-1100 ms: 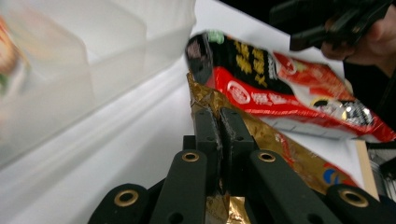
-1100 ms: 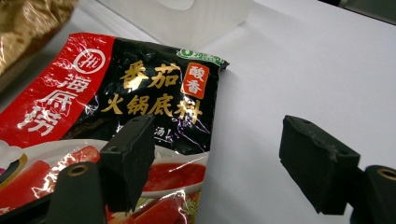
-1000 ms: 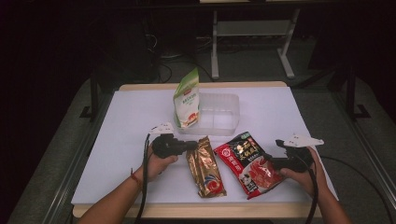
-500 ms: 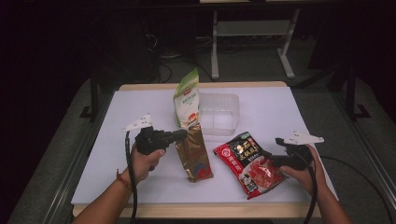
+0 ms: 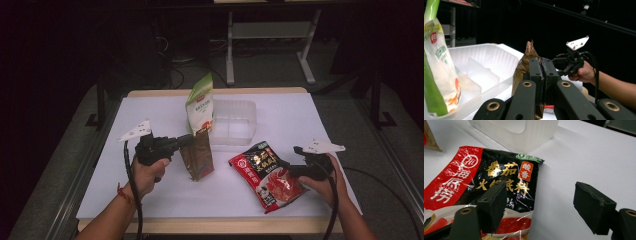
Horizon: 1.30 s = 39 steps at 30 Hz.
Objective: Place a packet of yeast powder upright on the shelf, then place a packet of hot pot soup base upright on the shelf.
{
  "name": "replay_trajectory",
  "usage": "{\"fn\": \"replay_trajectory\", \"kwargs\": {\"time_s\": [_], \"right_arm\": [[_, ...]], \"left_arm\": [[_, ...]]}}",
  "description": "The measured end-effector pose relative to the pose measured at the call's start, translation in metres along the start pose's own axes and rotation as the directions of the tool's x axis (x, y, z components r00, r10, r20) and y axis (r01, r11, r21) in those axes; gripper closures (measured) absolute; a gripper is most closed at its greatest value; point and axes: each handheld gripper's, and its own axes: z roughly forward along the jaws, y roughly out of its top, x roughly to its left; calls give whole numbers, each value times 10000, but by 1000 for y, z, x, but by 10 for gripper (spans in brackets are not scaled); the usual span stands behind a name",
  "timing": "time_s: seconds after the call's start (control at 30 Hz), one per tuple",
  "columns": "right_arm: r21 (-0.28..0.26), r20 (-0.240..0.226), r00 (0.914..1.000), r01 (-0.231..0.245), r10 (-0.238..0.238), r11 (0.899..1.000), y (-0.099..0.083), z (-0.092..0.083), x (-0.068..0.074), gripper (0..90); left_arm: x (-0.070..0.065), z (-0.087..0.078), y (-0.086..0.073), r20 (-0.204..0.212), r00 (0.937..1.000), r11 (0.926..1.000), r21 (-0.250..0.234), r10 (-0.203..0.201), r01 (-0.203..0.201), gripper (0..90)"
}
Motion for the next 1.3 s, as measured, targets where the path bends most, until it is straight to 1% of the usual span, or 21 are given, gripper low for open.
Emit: {"fn": "replay_trajectory", "kwargs": {"time_s": [0.07,0.1,0.17,0.23,0.4,0.53,0.6,0.7,0.77,0.9,0.93,1.0,1.1,1.17,1.2,1.27,1.3], "right_arm": [[-26,12,10000,-11,11,10000,0,0,0,261],[-34,16,10000,-39,39,10000,0,-1,-1,261],[-42,53,10000,-31,31,10000,0,-1,-1,261],[-63,80,10000,-36,36,10000,-1,-1,-2,262],[-301,142,9999,-36,41,9995,1,-4,-2,265],[-238,138,9999,-19,22,9997,0,-3,-2,265],[-228,133,9999,-7,10,9997,0,-3,-2,265],[-235,97,10000,-5,7,9997,0,-3,-2,265],[-238,131,9999,-21,25,9997,0,-3,-3,265],[-271,161,9999,-51,56,9996,1,-4,-3,265],[-281,150,9999,-66,71,9996,0,-5,-3,265],[-255,139,9999,-41,45,9997,-1,-5,-3,265],[-281,157,9998,-91,96,9996,-2,-8,-3,265],[-284,194,9997,-110,116,9995,-4,-9,-4,265],[-310,196,9998,-88,94,9995,-4,-10,-5,264],[-314,255,9996,-140,148,9994,-5,-11,-6,264],[-323,260,9996,-142,150,9994,-5,-12,-6,265]], "left_arm": [[0,-2,2,23,10000,9999,-100,28,-28,887],[0,-3,2,0,10000,9999,-144,14,-14,887],[0,-4,4,-84,9999,9998,-137,128,-129,887],[0,-5,4,-112,9999,9997,-228,112,-115,887],[2,-9,6,-306,9994,9993,-317,168,-177,887],[3,-12,7,-504,9985,9989,-425,191,-212,888],[3,-13,8,-512,9986,9986,-503,137,-163,887],[2,-13,9,-572,9982,9984,-531,169,-200,887],[2,-13,10,-562,9982,9979,-614,188,-222,887],[1,-11,14,-527,9984,9978,-614,204,-236,887],[1,-10,15,-538,9982,9977,-616,259,-293,887],[1,-8,16,-500,9986,9972,-720,180,-216,887],[1,-3,19,-539,9982,9969,-720,265,-303,887],[0,0,23,-539,9981,9961,-806,307,-350,887],[0,1,25,-583,9976,9956,-829,386,-434,887],[1,3,28,-541,9980,9941,-1012,335,-388,887],[1,3,29,-569,9977,9941,-1005,360,-416,887]]}}
